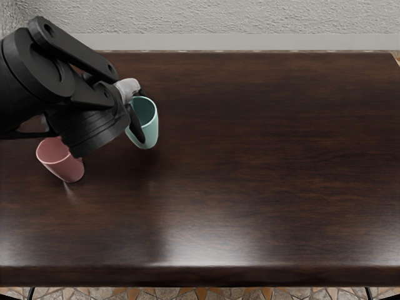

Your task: Pick up cup and place in cup with left hand

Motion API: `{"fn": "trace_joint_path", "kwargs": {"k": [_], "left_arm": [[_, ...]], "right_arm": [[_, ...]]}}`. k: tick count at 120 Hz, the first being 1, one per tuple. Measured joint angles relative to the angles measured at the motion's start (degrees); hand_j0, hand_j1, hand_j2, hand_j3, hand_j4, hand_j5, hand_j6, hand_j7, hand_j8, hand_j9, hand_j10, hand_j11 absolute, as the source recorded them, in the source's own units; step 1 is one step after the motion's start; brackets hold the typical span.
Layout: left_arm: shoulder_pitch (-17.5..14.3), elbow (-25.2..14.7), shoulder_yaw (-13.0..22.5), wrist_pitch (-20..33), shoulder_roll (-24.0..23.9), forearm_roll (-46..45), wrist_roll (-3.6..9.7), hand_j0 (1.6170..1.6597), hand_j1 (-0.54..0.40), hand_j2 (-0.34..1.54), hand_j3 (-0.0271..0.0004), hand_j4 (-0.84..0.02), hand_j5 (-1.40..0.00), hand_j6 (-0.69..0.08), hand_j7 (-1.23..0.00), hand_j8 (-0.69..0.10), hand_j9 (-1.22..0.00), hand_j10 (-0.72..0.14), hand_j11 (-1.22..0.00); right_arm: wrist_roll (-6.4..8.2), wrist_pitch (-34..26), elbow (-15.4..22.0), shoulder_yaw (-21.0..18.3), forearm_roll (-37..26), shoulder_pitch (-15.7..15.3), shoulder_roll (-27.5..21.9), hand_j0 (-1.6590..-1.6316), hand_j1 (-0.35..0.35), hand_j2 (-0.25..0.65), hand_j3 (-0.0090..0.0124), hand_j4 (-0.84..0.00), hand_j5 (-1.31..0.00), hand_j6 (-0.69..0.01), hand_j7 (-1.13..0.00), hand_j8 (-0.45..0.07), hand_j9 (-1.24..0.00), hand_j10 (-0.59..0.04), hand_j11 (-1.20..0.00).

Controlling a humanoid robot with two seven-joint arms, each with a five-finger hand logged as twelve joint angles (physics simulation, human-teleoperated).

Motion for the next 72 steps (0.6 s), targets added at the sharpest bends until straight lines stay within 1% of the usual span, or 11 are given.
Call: {"fn": "trace_joint_path", "kwargs": {"k": [6, 13, 24, 29, 32, 34, 36, 42, 59, 60, 72], "left_arm": [[-2.2, 0.0, 3.3, -2.3, 0.0, -0.2, 1.13, 1.6522, -0.151, 0.08, 0.0000, -0.236, -0.86, -0.106, -0.83, -0.131, -0.81, -0.349, -0.79], [-4.1, 0.0, 8.0, -5.8, 0.0, -0.3, 1.95, 1.6522, -0.145, 0.07, 0.0000, -0.246, -0.85, -0.113, -0.82, -0.144, -0.80, -0.355, -0.78], [-5.5, -0.1, 14.5, -9.4, 0.3, -0.5, 2.62, 1.6522, -0.126, 0.06, 0.0000, -0.266, -0.84, -0.141, -0.81, -0.167, -0.79, -0.368, -0.78], [-6.4, -0.1, 16.7, -10.8, 1.1, -0.5, 2.78, 1.6522, -0.123, 0.06, 0.0000, -0.274, -0.83, -0.157, -0.81, -0.174, -0.78, -0.374, -0.78], [-7.2, -0.1, 17.7, -11.5, 1.6, -0.6, 2.86, 1.6523, -0.111, 0.02, -0.0001, -0.277, -0.82, -0.148, -0.80, -0.175, -0.78, -0.385, -0.77], [-7.7, -0.1, 18.3, -12.0, 1.8, -0.6, 2.90, 1.6513, -0.080, 0.01, 0.0000, -0.277, -0.83, -0.150, -0.81, -0.168, -0.78, -0.378, -0.78], [-8.4, -0.1, 18.8, -12.3, 2.0, -0.6, 2.92, 1.6516, -0.087, 0.01, 0.0000, -0.295, -0.83, -0.175, -0.81, -0.179, -0.78, -0.393, -0.78], [-9.8, -0.1, 20.0, -12.9, 2.7, -0.5, 2.99, 1.6519, -0.085, 0.03, 0.0000, -0.330, -0.82, -0.189, -0.80, -0.201, -0.78, -0.408, -0.77], [-9.2, -0.2, 21.4, -14.4, 2.6, -0.5, 3.06, 1.6540, -0.145, 0.24, 0.0000, -0.349, -0.82, -0.208, -0.80, -0.205, -0.78, -0.430, -0.77], [-9.1, -0.2, 21.4, -14.5, 2.6, -0.5, 3.07, 1.6543, -0.151, 0.30, 0.0000, -0.342, -0.82, -0.203, -0.80, -0.199, -0.78, -0.426, -0.77], [-9.2, -0.2, 22.3, -16.9, 3.1, -0.5, 3.08, 1.6541, -0.137, 0.23, 0.0000, -0.353, -0.82, -0.216, -0.80, -0.217, -0.78, -0.437, -0.77]], "right_arm": [[0.00, 0.0, 0.0, 0.0, 0.0, 0.0, 0.0, -1.6581, -0.331, -0.003, 0.0000, -0.015, -0.02, -0.015, -0.02, -0.015, -0.02, -0.015, -0.02], [0.00, 0.0, 0.0, 0.0, 0.0, 0.0, 0.0, -1.6581, -0.331, -0.003, 0.0000, -0.015, -0.02, -0.015, -0.02, -0.015, -0.02, -0.015, -0.02], [-0.02, 0.0, 0.0, 0.0, 0.0, 0.0, 0.0, -1.6581, -0.331, -0.003, 0.0000, -0.015, -0.02, -0.015, -0.02, -0.015, -0.02, -0.015, -0.02], [-0.02, 0.0, 0.0, 0.0, 0.0, 0.0, 0.0, -1.6581, -0.331, -0.003, 0.0000, -0.015, -0.02, -0.015, -0.02, -0.015, -0.02, -0.015, -0.02], [-0.02, 0.0, 0.0, 0.0, 0.0, 0.0, 0.0, -1.6581, -0.331, -0.003, 0.0000, -0.015, -0.02, -0.015, -0.02, -0.015, -0.02, -0.015, -0.02], [-0.02, 0.0, 0.0, 0.0, 0.0, 0.0, 0.0, -1.6581, -0.331, -0.003, 0.0000, -0.015, -0.02, -0.015, -0.02, -0.015, -0.02, -0.015, -0.02], [-0.02, 0.0, 0.0, 0.0, 0.0, 0.0, 0.0, -1.6581, -0.331, -0.003, 0.0000, -0.015, -0.02, -0.015, -0.02, -0.015, -0.02, -0.015, -0.02], [-0.01, 0.0, 0.0, 0.0, 0.0, 0.0, 0.0, -1.6581, -0.331, -0.003, 0.0000, -0.015, -0.02, -0.015, -0.02, -0.015, -0.02, -0.015, -0.02], [-0.01, 0.0, 0.0, 0.0, 0.0, 0.0, 0.0, -1.6581, -0.331, -0.003, 0.0000, -0.015, -0.02, -0.015, -0.02, -0.015, -0.02, -0.015, -0.02], [-0.01, 0.0, 0.0, 0.0, 0.0, 0.0, 0.0, -1.6581, -0.331, -0.003, 0.0000, -0.015, -0.02, -0.015, -0.02, -0.015, -0.02, -0.015, -0.02], [0.00, 0.0, 0.0, 0.0, 0.0, 0.0, 0.0, -1.6581, -0.331, -0.003, 0.0000, -0.015, -0.02, -0.015, -0.02, -0.015, -0.02, -0.015, -0.02]]}}
